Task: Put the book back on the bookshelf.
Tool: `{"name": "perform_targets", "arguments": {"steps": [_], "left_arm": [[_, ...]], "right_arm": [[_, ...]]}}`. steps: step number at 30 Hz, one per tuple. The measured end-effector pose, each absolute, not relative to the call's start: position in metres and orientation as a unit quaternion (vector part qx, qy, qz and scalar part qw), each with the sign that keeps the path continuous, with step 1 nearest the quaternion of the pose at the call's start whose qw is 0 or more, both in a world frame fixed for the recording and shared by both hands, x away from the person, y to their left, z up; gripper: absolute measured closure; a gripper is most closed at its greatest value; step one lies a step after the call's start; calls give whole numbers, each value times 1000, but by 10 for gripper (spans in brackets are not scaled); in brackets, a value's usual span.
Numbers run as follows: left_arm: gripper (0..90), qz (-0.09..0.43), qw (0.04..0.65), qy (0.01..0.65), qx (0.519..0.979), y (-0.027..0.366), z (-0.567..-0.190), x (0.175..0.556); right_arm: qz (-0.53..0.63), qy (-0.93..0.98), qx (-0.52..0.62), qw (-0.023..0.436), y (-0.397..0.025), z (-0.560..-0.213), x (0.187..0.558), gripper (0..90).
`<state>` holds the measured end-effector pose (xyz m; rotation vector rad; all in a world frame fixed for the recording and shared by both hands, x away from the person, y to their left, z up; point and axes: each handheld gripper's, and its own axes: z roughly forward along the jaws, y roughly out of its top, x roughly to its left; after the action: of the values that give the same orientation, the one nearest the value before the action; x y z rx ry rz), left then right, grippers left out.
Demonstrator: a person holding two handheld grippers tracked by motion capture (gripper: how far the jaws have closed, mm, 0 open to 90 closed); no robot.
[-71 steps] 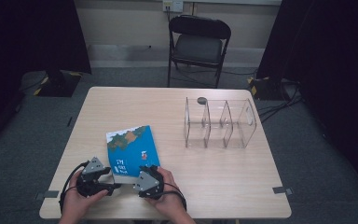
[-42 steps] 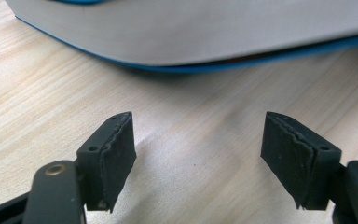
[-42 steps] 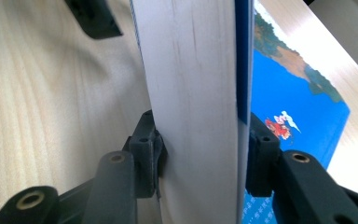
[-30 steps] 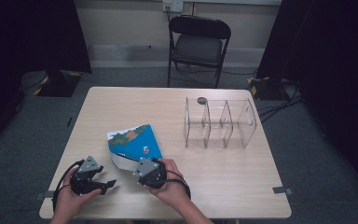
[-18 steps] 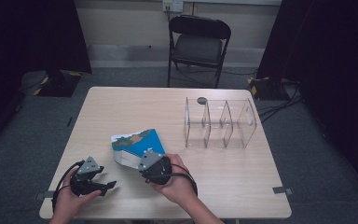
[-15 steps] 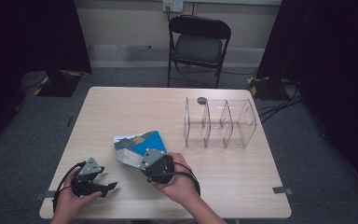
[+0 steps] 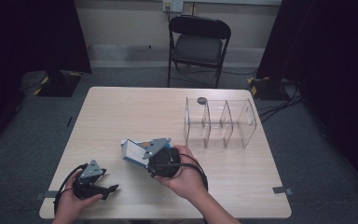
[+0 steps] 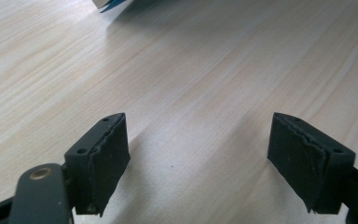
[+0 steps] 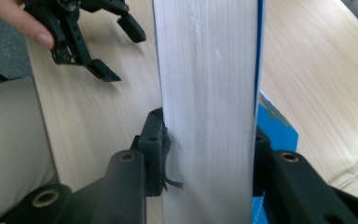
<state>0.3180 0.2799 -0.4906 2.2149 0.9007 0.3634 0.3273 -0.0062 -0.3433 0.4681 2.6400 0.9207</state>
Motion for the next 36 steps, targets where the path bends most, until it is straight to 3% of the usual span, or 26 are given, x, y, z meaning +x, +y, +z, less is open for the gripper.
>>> {"name": "perform_targets", "arguments": {"steps": [20,29,36], "left_arm": [[160,135,356,346,857,283,-497,318],[147,136,367,340,855,286,-499,317],[131,137,375,332,854,287,-501,317]], "right_arm": [[299,930,175,126,-2,-323,335,617],[285,934,199,81,-8,-301,349,615],[278,936,202,72,-3,-296,357,614]]}}
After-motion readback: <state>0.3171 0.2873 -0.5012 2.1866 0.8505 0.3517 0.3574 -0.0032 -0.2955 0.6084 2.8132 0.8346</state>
